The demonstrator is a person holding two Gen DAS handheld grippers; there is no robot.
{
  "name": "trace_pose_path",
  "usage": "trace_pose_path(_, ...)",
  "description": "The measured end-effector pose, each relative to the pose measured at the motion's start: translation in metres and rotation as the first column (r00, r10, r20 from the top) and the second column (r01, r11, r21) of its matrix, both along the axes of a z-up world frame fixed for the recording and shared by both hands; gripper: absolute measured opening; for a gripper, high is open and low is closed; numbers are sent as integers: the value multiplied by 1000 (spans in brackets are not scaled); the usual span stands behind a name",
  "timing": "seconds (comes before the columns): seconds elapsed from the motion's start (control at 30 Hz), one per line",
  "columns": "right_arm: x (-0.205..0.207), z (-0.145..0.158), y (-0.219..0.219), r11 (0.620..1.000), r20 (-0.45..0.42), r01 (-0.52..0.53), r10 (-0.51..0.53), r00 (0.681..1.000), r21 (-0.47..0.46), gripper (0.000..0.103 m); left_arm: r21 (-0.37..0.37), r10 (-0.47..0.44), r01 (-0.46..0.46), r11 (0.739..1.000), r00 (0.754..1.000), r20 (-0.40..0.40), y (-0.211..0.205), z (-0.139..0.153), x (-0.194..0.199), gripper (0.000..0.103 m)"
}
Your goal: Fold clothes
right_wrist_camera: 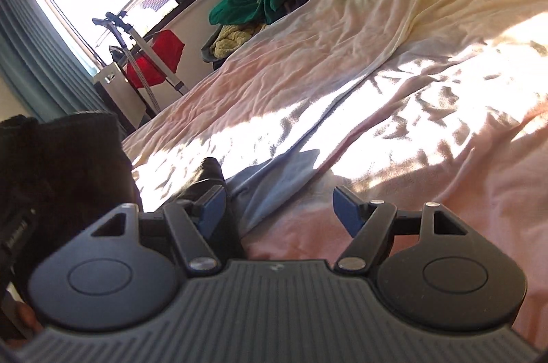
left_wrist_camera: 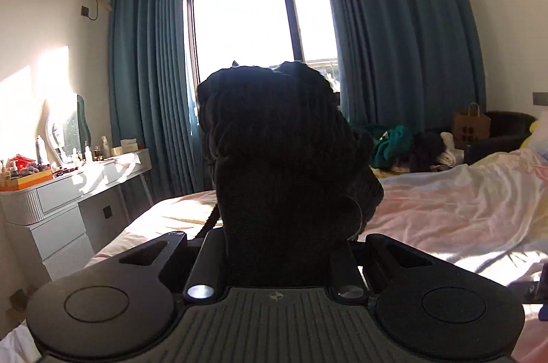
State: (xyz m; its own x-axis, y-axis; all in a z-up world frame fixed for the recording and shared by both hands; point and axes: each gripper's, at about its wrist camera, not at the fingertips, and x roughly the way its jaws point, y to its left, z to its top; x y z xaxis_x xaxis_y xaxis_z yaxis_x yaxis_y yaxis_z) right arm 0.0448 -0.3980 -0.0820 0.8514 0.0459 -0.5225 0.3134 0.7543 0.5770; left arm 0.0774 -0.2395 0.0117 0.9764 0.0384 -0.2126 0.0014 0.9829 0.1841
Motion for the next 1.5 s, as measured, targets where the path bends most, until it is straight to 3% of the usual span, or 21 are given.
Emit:
trace_pose_path(0.23,7,-7,-12,996,31,-17,14,999,85,73,142,-88,106,984,988,-129,-44,-74,6,20)
trace_pose_path(0.33,13,-11,-11,995,21,-31,29,999,100,73,161,-107,134,978,981,-163,-26,-88,-2,23)
trace_pose_path(0.43,15,-13,-10,992,27,-40,37,999,117,73,205,-110,149,967,976,-190,-4,-98,-4,39)
trace_pose_path(0.5,14,-13,-9,991,35,-46,41,999,126,73,242,-91,144,959,972,-216,6,-102,-7,76)
trace_pose_path(0.53,13,-13,-9,990,39,-48,43,998,130,73,254,-91,149,956,970,-226,12,-101,-8,82)
trace_pose_path(0.8,10,-13,-7,971,77,-86,71,995,222,73,284,-131,215,934,948,-289,69,-87,-42,96)
trace_pose_path(1.07,11,-16,4,952,69,-135,120,990,276,73,262,-175,276,925,920,-351,125,-70,-77,98)
trace_pose_path(1.2,5,-18,7,944,68,-98,81,994,315,73,226,-194,273,935,928,-318,145,-79,-87,99)
trace_pose_path(1.27,0,-16,11,947,80,-84,62,995,310,79,205,-190,258,944,935,-300,150,-86,-89,100)
trace_pose_path(1.37,-9,-13,18,952,89,-70,46,995,298,79,187,-183,239,953,944,-276,151,-89,-90,101)
trace_pose_path(1.5,-15,-12,31,944,64,-70,52,997,321,81,143,-201,247,958,941,-272,156,-84,-84,101)
